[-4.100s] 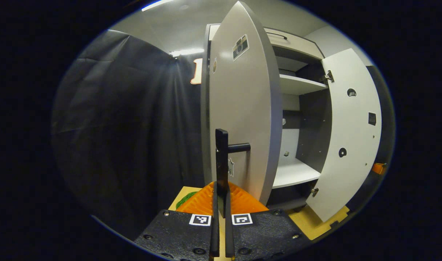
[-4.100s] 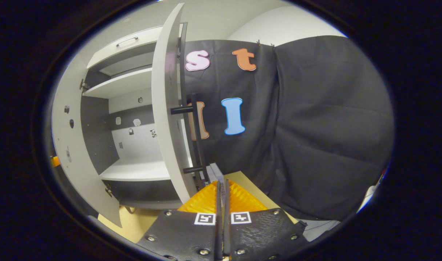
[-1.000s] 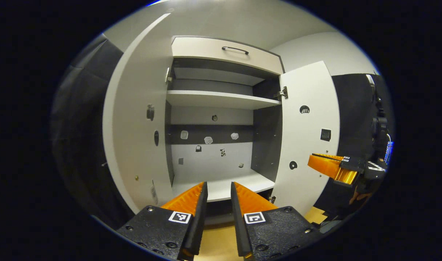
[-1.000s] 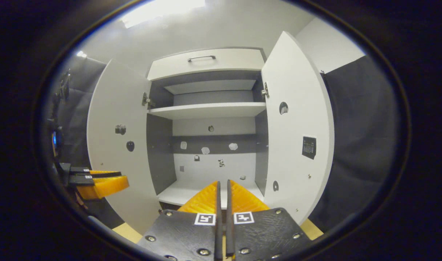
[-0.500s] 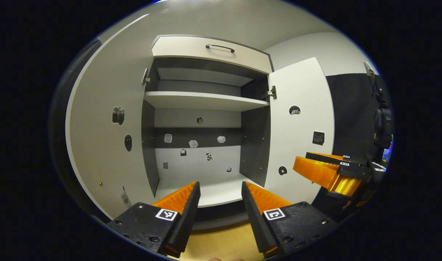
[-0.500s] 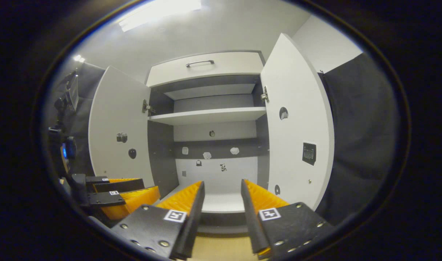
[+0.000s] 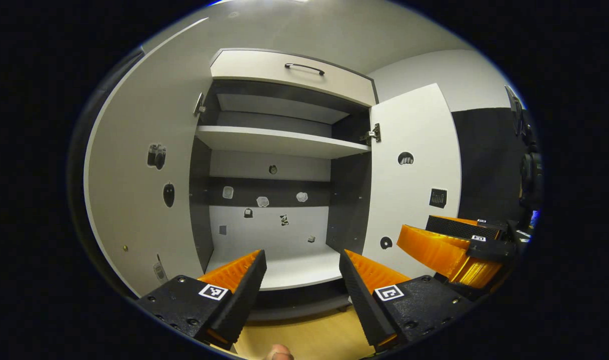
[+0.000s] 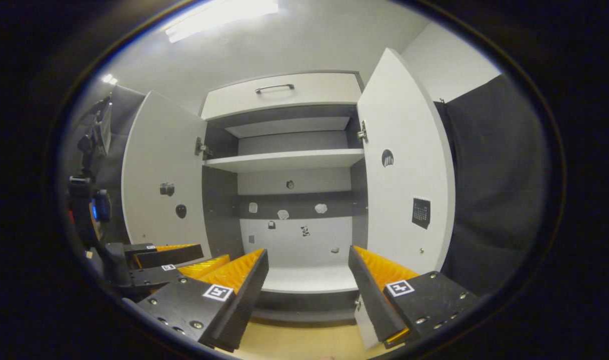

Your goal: Open the right door of the double-door shoe cabinet with the right hand, and open the left door with the left hand.

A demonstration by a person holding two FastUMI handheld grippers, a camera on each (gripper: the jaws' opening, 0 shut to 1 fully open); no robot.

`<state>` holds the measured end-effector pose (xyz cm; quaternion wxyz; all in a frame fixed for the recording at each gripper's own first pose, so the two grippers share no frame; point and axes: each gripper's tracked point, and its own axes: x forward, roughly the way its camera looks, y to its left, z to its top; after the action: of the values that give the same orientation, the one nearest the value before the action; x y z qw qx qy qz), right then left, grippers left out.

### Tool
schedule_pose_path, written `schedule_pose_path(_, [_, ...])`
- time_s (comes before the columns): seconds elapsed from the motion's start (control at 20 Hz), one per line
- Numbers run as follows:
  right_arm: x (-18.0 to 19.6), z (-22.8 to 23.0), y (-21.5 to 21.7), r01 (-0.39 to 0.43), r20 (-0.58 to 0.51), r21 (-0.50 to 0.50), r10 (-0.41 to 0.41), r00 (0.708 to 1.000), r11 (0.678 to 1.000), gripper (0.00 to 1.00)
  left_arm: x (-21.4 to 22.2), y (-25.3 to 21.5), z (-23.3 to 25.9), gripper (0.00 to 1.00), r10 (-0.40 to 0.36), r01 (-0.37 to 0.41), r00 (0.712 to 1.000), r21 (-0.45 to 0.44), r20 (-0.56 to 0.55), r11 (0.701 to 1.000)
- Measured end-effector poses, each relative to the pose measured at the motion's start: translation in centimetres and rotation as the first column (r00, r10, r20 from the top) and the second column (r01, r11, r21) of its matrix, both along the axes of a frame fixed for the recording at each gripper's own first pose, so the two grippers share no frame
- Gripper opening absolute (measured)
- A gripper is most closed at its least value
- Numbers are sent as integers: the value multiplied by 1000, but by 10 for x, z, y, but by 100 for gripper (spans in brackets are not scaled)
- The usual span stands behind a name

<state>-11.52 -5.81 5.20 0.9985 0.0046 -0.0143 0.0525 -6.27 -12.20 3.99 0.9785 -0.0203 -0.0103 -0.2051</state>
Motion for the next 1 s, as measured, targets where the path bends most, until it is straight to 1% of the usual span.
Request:
schedule_pose_path(0.1, [-3,0,1,1,3,-6,-1,1000,1000,95,0,-1,3,91,-3,3,1000,7,11,1000])
schedule_pose_path(0.2, [-6,2,3,1,17,-8,-1,1000,1000,95,-1,-1,10,92,0,-2,998,44,61,999])
schedule_pose_path(0.25, [-8,3,2,4,22,-11,-3,1000,1000,95,-3,-3,15,96,-5,0,997,57,83,998])
schedule_pose_path(0.3, [-10,4,3,7,28,-13,-6,1000,1000,98,-5,-5,16,97,-9,3,995,67,95,998])
schedule_pose_path(0.35, [-13,4,2,16,31,-15,-15,999,1000,94,-7,-8,17,96,-20,13,995,71,99,997])
schedule_pose_path(0.4, [-16,4,1,26,35,-16,-26,999,1000,98,-8,-12,17,96,-36,29,995,68,97,997])
schedule_pose_path(0.45, [-19,4,-3,40,37,-16,-40,999,999,98,-9,-18,17,96,-58,52,994,64,93,997])
schedule_pose_path(0.6, [-33,-1,-21,110,27,-15,-110,994,994,98,-15,-34,13,96,-119,115,990,62,79,991])
schedule_pose_path(0.7, [-48,-1,-39,171,32,-12,-170,985,985,98,-20,-48,8,96,-164,160,984,61,70,985])
schedule_pose_path(0.75, [-56,-1,-51,207,35,-15,-207,978,978,98,-23,-57,7,96,-192,188,979,54,66,981])
schedule_pose_path(0.8, [-66,-2,-63,245,34,-17,-244,969,969,94,-27,-67,3,96,-222,219,973,46,58,975])
schedule_pose_path(0.85, [-76,-2,-75,276,32,-18,-276,961,961,98,-32,-79,0,96,-255,253,966,39,48,967])
schedule_pose_path(0.9, [-86,-3,-86,306,30,-23,-305,952,952,98,-37,-92,-5,96,-290,289,956,36,35,957])
schedule_pose_path(0.95, [-97,-5,-100,339,27,-30,-338,941,940,94,-42,-103,-9,96,-315,314,949,36,26,949])
schedule_pose_path(1.0, [-105,-7,-115,370,25,-38,-370,929,928,98,-47,-114,-14,96,-340,339,940,38,15,940])
